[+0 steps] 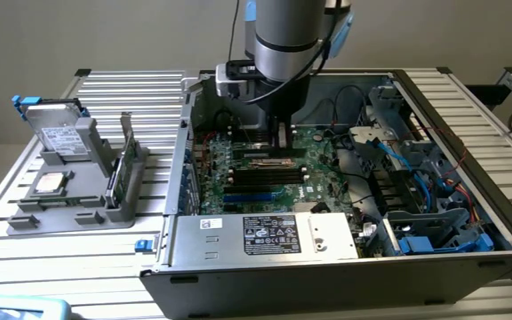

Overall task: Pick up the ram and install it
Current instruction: 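Insert the ram into the slot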

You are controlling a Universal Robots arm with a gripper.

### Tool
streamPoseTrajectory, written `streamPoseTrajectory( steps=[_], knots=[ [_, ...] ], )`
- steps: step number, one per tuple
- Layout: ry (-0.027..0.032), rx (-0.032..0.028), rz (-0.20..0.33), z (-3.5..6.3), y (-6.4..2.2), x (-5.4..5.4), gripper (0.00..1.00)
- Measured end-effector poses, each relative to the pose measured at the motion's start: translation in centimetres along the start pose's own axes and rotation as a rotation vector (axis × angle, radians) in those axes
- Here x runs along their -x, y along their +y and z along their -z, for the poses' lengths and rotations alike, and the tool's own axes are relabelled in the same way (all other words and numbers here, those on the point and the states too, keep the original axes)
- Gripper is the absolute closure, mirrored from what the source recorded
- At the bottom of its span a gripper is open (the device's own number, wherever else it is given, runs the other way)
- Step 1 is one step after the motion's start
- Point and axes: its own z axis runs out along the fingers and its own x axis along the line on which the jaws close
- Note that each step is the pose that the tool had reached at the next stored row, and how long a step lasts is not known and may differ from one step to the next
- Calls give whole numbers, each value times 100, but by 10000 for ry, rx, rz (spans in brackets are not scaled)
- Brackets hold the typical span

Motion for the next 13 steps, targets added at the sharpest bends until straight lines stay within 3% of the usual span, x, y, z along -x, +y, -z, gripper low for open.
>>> streamPoseTrajectory(
  steps=[13],
  knots=[
    [17, -10, -189, -227, -22, -34, 87]
  ],
)
